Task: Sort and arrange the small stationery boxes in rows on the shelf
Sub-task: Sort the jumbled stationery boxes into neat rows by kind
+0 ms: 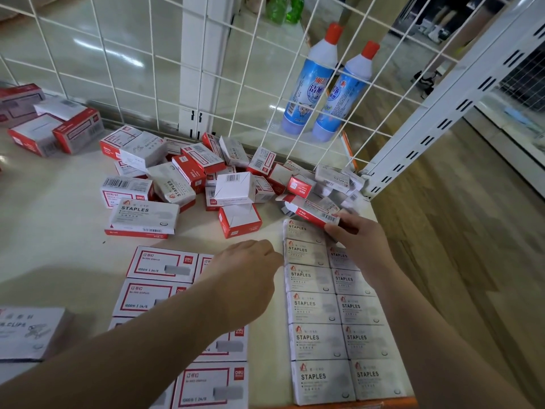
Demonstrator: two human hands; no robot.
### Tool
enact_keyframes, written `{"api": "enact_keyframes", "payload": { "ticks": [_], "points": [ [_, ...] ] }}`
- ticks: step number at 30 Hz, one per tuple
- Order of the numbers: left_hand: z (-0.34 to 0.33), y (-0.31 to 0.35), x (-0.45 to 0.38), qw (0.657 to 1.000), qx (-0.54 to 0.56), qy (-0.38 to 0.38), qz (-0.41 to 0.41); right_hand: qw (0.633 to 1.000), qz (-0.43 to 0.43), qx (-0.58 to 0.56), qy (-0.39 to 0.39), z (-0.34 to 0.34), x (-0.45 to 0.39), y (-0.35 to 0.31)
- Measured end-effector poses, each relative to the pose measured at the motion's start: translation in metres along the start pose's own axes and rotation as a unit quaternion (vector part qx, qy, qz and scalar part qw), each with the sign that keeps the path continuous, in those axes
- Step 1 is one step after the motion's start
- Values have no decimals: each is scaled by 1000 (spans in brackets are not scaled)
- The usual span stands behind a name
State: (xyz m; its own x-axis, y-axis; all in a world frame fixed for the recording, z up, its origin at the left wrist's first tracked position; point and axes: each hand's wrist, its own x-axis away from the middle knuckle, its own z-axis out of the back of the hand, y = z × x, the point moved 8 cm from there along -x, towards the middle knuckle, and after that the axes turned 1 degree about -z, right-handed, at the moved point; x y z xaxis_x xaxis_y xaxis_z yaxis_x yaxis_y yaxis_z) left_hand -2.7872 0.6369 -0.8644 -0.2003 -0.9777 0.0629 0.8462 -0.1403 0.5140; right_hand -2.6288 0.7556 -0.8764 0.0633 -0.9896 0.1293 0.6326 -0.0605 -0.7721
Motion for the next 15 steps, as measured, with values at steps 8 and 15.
{"api": "enact_keyframes", "payload": {
  "ticks": [8,15],
  "points": [
    [0,-1,4,1000,-2,-7,4,998,46,48,-1,-3,8,-11],
    [1,-3,5,1000,-4,-4,7,997,44,60,0,-3,7,-16]
  ]
}}
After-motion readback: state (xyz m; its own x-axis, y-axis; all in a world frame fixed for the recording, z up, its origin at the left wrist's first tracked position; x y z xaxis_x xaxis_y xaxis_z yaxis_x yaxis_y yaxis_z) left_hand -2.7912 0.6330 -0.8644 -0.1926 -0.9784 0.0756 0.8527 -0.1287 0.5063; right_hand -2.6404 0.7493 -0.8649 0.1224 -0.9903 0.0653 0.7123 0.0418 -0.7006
